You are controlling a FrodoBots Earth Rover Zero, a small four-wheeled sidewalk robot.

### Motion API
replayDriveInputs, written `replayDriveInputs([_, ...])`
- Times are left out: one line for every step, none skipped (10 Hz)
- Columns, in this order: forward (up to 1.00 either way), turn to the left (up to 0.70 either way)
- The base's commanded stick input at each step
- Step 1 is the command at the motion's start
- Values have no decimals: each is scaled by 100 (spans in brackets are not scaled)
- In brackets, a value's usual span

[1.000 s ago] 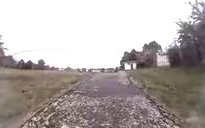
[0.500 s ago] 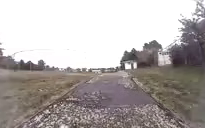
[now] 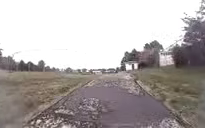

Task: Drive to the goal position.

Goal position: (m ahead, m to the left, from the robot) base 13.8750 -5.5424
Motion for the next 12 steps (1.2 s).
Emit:
replayDriveInputs([100, -2])
replayDriveInputs([100, -18])
replayDriveInputs([100, -26])
replayDriveInputs([100, -33])
replayDriveInputs([100, -26])
replayDriveInputs([100, -15])
replayDriveInputs([100, 0])
replayDriveInputs([100, 0])
replayDriveInputs([100, 0])
replayDriveInputs([100, 0])
replayDriveInputs([100, 0])
replayDriveInputs([100, 0])
